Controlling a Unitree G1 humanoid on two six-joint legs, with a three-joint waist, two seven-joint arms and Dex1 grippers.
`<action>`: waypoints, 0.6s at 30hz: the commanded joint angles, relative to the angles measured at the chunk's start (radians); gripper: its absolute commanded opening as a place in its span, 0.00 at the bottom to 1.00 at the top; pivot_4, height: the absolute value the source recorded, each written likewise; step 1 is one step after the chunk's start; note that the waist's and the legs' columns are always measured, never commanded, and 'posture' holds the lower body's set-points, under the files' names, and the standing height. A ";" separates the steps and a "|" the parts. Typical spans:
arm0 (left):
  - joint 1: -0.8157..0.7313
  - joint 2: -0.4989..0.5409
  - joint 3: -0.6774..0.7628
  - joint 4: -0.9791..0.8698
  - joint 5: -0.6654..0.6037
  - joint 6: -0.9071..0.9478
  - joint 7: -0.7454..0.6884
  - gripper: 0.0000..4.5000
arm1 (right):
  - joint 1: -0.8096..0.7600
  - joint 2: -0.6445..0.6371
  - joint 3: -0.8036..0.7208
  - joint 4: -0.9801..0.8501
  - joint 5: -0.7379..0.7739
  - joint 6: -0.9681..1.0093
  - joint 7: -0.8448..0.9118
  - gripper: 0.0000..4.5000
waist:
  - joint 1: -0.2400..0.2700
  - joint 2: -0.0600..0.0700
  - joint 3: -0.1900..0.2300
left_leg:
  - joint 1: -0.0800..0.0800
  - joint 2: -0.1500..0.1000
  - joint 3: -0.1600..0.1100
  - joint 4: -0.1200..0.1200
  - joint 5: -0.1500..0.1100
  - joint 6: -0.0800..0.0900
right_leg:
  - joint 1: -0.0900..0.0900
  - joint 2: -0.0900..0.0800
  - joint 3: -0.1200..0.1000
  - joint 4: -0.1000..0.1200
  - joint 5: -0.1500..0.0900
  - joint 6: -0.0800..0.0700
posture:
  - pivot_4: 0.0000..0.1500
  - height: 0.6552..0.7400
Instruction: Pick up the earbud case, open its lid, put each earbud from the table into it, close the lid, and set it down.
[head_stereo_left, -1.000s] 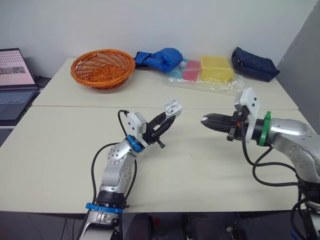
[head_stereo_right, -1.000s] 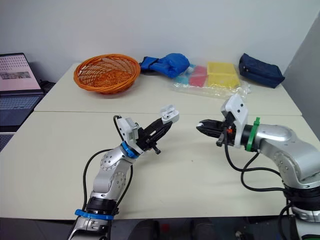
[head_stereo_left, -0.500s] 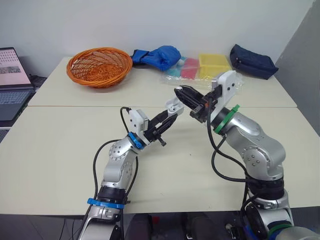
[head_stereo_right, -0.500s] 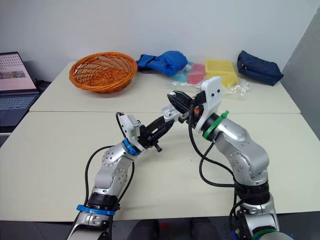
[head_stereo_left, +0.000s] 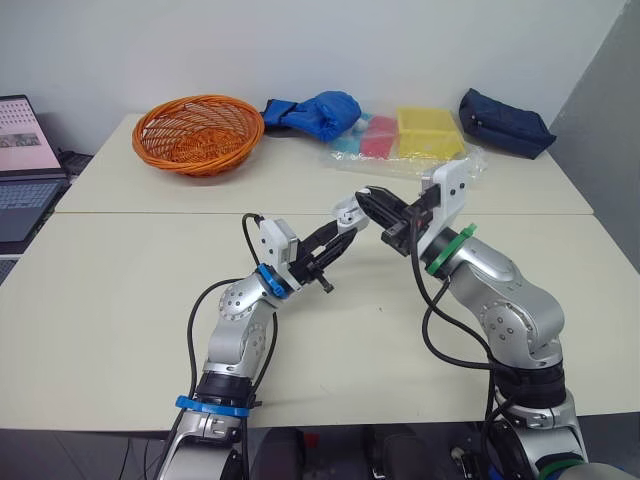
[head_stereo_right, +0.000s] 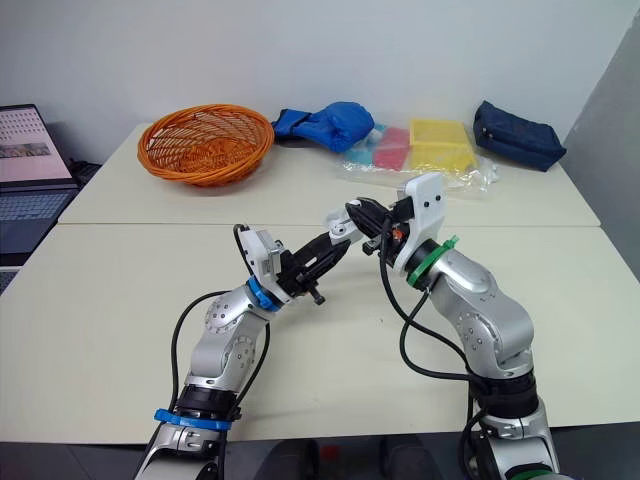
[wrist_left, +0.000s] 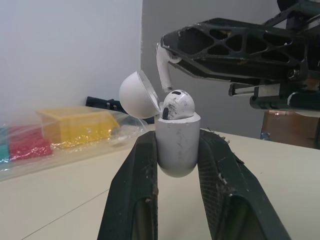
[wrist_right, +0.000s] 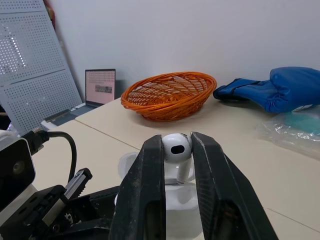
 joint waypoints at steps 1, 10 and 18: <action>-0.013 -0.010 0.005 -0.044 -0.017 -0.015 0.007 0.16 | 0.003 -0.009 0.006 -0.028 -0.008 -0.006 0.004 0.09 | 0.000 0.000 0.000 | 0.000 0.000 0.000 0.000 0.000 0.000 | 0.000 0.000 0.000 0.000 0.000 0.000 | 1.00 1.00; -0.010 -0.013 -0.001 -0.066 -0.019 -0.009 0.018 0.16 | 0.006 -0.028 0.025 -0.015 -0.036 -0.007 0.024 0.09 | 0.000 0.000 0.000 | 0.000 0.000 0.000 0.000 0.000 0.000 | 0.000 0.000 0.000 0.000 0.000 0.000 | 1.00 1.00; -0.005 -0.015 -0.003 -0.069 -0.020 -0.009 0.017 0.16 | 0.021 -0.035 0.038 -0.025 -0.050 -0.013 0.030 0.09 | 0.000 0.000 0.000 | 0.000 0.000 0.000 0.000 0.000 0.000 | 0.000 0.000 0.000 0.000 0.000 0.000 | 1.00 1.00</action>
